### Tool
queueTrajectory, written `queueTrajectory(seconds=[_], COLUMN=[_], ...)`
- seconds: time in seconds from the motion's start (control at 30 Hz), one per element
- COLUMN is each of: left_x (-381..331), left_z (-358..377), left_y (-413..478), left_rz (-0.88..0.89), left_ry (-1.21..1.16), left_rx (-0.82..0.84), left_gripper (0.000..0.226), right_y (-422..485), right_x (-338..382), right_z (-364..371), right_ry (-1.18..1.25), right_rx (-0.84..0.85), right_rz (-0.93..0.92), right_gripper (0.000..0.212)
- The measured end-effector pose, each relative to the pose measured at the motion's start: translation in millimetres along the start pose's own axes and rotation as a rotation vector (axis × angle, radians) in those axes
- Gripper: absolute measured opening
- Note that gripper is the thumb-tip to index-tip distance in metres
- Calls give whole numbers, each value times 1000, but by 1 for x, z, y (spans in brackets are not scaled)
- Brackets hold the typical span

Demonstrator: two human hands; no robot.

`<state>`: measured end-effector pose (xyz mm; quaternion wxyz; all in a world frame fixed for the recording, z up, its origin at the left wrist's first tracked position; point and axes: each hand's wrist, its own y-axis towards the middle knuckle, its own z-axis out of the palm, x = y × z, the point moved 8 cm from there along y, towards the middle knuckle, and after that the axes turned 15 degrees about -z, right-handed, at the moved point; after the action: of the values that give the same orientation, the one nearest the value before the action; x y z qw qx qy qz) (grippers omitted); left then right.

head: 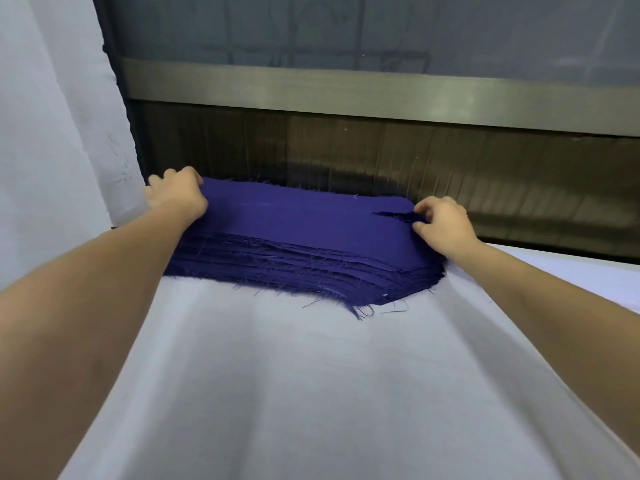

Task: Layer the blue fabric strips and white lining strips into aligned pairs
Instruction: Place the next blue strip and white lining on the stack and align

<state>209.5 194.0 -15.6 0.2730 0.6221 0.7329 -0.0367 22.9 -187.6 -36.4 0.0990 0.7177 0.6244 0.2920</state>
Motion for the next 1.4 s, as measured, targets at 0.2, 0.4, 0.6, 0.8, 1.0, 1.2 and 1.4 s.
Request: queueTrajectory(seconds=[0.2, 0.4, 0.6, 0.8, 1.0, 1.2, 1.4], left_x=[-74, -131, -149, -164, -182, -193, -166], left_z=[17, 41, 54, 57, 58, 42, 27], left_y=[-36, -70, -84, -103, -123, -128, -101], left_rz=[239, 434, 510, 597, 635, 589, 388], left_ry=[-13, -31, -102, -171, -107, 36, 151], left_rx=[68, 148, 237, 324, 294, -35, -197], left_gripper=[33, 24, 24, 34, 41, 35, 29], right_y=[19, 31, 42, 51, 55, 56, 43], right_x=[35, 49, 54, 44, 50, 54, 37], right_z=[9, 9, 2, 1, -7, -24, -41], right_ry=[-245, -427, -360, -85, -191, -142, 70], right_rx=[65, 133, 89, 160, 86, -55, -134], right_rz=[-182, -318, -279, -165, -194, -182, -133], right_gripper=[37, 30, 18, 17, 20, 21, 16])
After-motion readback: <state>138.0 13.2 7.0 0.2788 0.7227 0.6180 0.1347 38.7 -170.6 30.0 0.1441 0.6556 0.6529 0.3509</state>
